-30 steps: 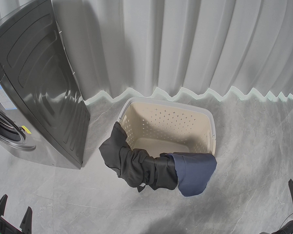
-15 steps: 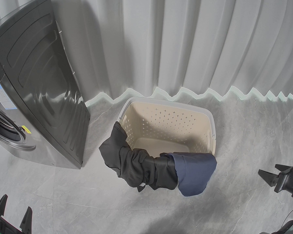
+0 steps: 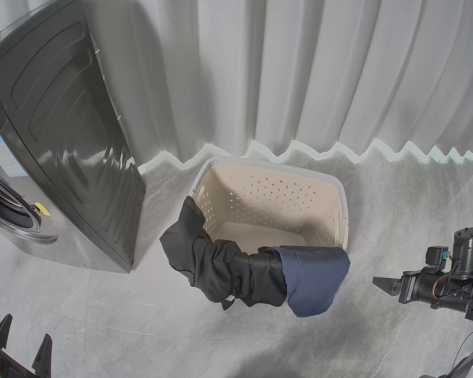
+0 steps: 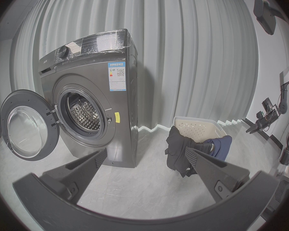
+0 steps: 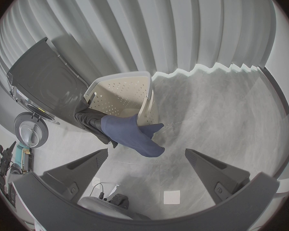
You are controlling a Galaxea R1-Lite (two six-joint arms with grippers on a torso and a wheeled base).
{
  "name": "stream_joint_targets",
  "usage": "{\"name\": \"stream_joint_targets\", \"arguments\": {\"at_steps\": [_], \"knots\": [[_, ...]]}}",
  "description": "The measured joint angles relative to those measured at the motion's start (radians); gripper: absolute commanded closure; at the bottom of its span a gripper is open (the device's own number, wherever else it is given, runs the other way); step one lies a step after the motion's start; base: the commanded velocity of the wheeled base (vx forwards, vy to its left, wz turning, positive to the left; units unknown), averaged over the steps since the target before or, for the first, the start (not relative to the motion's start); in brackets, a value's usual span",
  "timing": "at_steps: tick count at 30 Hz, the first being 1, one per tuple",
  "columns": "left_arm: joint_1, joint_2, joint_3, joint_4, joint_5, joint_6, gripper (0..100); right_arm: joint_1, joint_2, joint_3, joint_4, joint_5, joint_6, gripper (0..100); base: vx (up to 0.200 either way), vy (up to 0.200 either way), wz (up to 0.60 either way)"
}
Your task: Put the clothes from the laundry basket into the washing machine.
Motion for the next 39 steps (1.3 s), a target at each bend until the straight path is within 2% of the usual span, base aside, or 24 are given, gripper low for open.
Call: {"name": "stream_joint_targets", "arguments": {"at_steps": [9,19,26,39], "knots": [[0.000,0.000,0.000,0.000,0.000,0.000,0,0.079,0.289,0.004,-0.311,-0.025,0.006,0,0.000,0.000,0.00],[0.000,0.000,0.000,0.000,0.000,0.000,0,0.184,0.545,-0.014,-0.581,-0.034,0.017,0,0.000,0.000,0.00],[0.000,0.000,0.000,0.000,0.000,0.000,0,0.212,0.645,-0.066,-0.635,-0.033,0.018,0,0.000,0.000,0.00],[0.000,0.000,0.000,0.000,-0.001,0.000,0,0.207,0.757,-0.207,-0.663,-0.028,0.016,0,0.000,0.000,0.00]]}}
